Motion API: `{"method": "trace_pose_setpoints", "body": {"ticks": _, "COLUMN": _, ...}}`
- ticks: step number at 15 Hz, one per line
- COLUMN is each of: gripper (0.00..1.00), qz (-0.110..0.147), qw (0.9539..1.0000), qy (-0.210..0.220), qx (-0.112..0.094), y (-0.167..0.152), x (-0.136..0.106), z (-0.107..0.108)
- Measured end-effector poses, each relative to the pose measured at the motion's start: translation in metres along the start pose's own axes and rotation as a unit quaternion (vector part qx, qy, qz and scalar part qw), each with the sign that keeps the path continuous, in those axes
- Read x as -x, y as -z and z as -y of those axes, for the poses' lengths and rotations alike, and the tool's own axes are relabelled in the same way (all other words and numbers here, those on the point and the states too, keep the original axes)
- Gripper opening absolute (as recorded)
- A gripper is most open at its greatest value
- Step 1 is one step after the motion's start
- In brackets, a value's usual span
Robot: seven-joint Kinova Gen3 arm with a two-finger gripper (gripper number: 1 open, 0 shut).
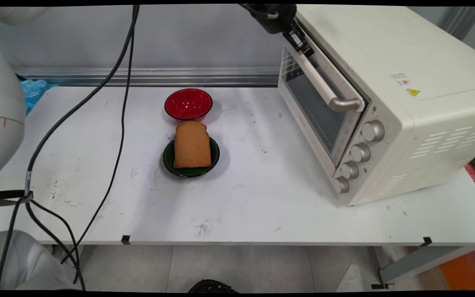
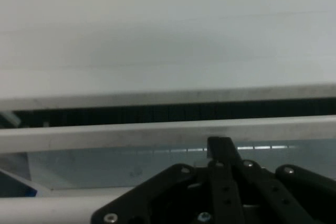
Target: Open the oven
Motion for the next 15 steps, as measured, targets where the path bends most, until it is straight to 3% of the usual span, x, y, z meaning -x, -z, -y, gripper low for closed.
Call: {"method": "trace_pose_setpoints", "body": {"ticks": 15, "gripper": 0.00, "qz": 0.040, "qw": 0.9991, "qy": -0.008, "qx": 0.008, "y": 0.036, "x": 0.044, "z": -0.001}}
